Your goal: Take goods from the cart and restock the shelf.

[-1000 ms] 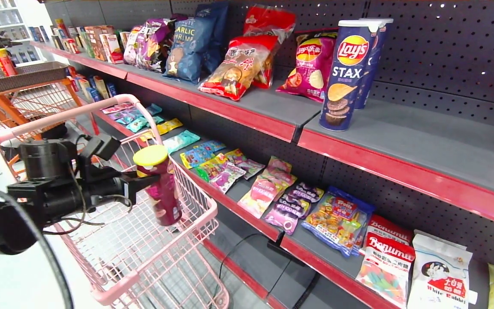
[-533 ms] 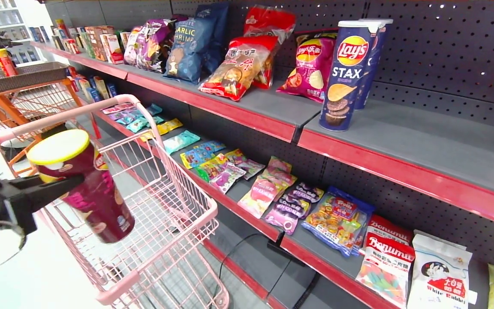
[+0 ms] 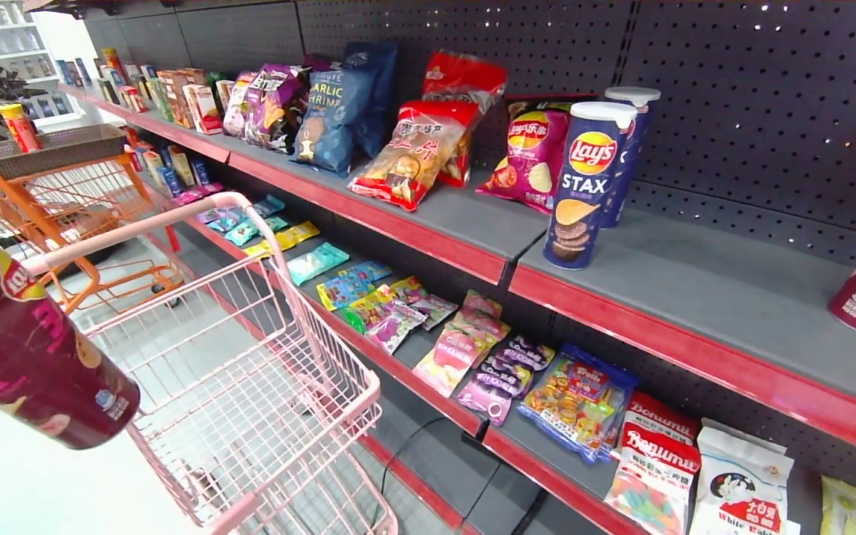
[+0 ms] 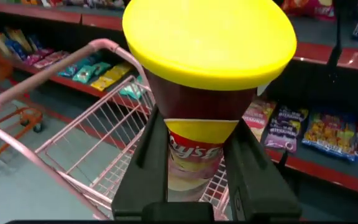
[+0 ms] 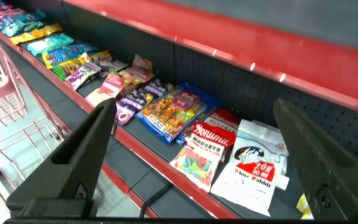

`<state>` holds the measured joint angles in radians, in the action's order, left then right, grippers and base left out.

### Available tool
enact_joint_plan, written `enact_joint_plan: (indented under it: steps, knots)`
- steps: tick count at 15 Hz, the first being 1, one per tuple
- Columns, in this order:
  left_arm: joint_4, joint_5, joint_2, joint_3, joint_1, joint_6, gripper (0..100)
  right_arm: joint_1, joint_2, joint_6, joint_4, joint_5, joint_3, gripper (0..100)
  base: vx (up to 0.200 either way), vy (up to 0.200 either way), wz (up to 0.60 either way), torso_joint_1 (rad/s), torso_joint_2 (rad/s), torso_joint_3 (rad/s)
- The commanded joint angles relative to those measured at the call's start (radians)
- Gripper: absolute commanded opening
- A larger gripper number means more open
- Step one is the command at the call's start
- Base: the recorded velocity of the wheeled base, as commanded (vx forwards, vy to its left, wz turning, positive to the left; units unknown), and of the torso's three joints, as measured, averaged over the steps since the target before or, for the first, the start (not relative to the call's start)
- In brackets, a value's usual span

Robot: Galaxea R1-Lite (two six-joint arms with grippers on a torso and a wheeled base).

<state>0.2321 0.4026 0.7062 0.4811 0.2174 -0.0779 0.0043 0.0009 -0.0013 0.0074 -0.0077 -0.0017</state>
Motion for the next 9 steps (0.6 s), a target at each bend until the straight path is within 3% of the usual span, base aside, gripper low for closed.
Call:
enact_joint_plan:
  steps: [1, 3, 7, 9]
  knots:
    - [-0.024, -0.001, -0.1, -0.002, 0.0, 0.003, 0, 0.0, 0.001, 0.0, 0.0, 0.0, 0.0, 100, 0.0, 0.0, 0.0, 0.246, -0.57, -0.354]
    - [-0.033, 0.015, -0.137, -0.004, -0.004, 0.024, 0, 0.0, 0.001, 0.0, 0.0, 0.0, 0.0, 100, 0.0, 0.0, 0.0, 0.242, -0.6, -0.361]
    - [-0.065, 0.119, -0.16, 0.004, -0.004, 0.032, 0, 0.0, 0.001, 0.0, 0.0, 0.0, 0.0, 100, 0.0, 0.0, 0.0, 0.199, -0.47, -0.275]
    - [-0.065, 0.096, -0.136, 0.002, 0.01, 0.026, 0, 0.0, 0.001, 0.0, 0.0, 0.0, 0.0, 100, 0.0, 0.0, 0.0, 0.173, -0.4, -0.232]
